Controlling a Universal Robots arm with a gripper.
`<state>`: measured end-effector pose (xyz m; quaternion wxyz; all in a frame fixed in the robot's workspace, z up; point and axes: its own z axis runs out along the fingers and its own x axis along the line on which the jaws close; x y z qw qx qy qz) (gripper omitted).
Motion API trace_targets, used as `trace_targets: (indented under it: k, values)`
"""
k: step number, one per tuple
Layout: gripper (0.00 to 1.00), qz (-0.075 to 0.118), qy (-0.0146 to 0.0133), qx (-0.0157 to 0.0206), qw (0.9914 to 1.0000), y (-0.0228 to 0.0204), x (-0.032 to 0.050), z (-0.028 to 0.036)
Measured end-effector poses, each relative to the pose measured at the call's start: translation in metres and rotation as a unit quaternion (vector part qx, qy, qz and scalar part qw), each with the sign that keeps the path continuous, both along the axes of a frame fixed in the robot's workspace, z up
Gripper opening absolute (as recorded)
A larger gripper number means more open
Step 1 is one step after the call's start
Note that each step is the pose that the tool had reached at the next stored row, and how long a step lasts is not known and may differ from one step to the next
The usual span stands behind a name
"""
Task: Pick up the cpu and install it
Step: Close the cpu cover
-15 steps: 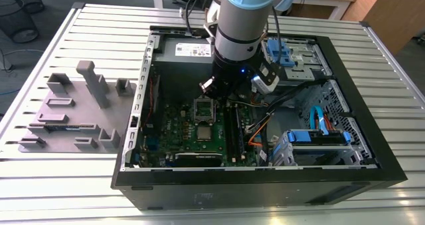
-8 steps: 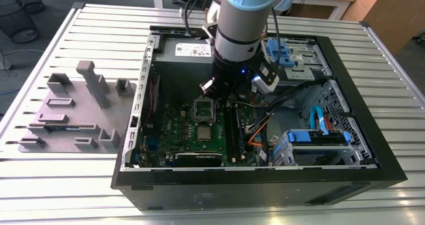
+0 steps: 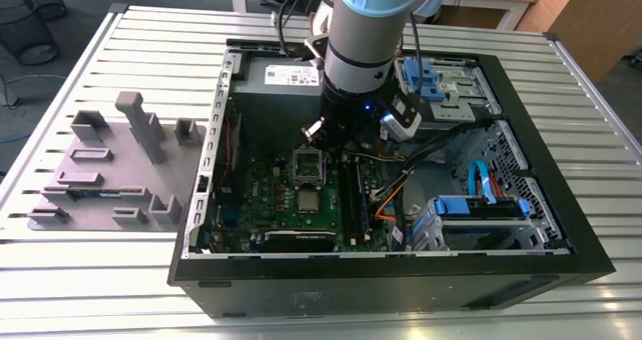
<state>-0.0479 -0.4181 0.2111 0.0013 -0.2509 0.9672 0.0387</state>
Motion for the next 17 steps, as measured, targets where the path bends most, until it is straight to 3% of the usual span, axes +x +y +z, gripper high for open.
trace_targets:
  k: [10, 17]
  values:
    - [0.11, 0.0, 0.0, 0.0, 1.0, 0.0047, 0.0, -0.004]
    - [0.11, 0.003, -0.0003, -0.0002, 1.0, 0.0048, -0.0001, -0.0078]
